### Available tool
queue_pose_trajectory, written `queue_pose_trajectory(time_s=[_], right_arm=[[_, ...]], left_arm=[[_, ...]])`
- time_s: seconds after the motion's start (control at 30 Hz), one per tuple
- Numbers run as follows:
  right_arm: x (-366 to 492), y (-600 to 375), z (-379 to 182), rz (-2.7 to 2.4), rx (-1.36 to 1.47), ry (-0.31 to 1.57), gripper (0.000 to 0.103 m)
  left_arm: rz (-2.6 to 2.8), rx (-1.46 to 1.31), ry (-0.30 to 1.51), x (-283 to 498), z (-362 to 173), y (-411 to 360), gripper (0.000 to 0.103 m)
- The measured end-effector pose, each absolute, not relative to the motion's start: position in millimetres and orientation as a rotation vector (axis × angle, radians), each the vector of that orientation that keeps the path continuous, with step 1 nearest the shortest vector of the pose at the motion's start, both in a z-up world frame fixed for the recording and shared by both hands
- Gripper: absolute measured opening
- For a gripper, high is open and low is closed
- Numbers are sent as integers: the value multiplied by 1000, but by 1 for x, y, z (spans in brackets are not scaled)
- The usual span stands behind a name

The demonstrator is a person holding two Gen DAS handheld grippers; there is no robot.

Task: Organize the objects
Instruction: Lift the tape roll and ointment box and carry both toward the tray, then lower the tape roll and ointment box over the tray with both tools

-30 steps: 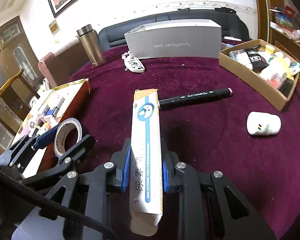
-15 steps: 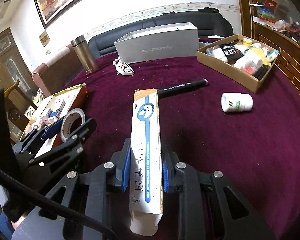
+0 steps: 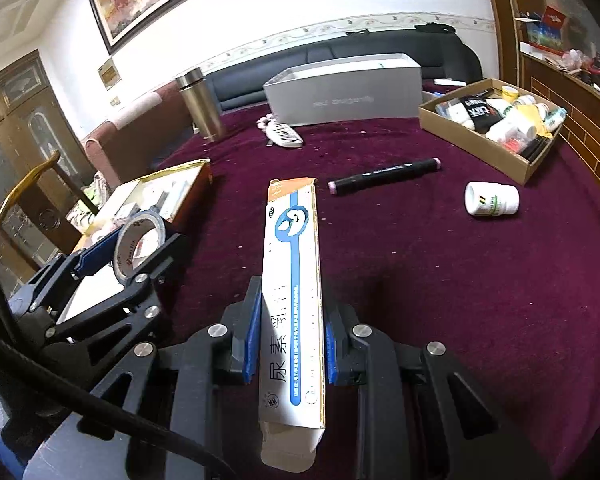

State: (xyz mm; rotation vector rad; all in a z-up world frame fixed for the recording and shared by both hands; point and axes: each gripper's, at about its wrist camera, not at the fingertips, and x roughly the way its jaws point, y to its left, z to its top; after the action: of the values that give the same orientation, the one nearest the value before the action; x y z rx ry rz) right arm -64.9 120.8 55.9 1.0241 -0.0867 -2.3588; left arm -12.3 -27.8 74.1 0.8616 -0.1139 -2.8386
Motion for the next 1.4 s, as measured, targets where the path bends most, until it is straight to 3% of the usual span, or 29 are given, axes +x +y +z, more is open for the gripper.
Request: queue_pose_trajectory(time_s=[1.4], right_arm=[[-40,-54,56,-2050,1079,63,23]], left_arm=[[-2583,880,176,25,60,-196,53]])
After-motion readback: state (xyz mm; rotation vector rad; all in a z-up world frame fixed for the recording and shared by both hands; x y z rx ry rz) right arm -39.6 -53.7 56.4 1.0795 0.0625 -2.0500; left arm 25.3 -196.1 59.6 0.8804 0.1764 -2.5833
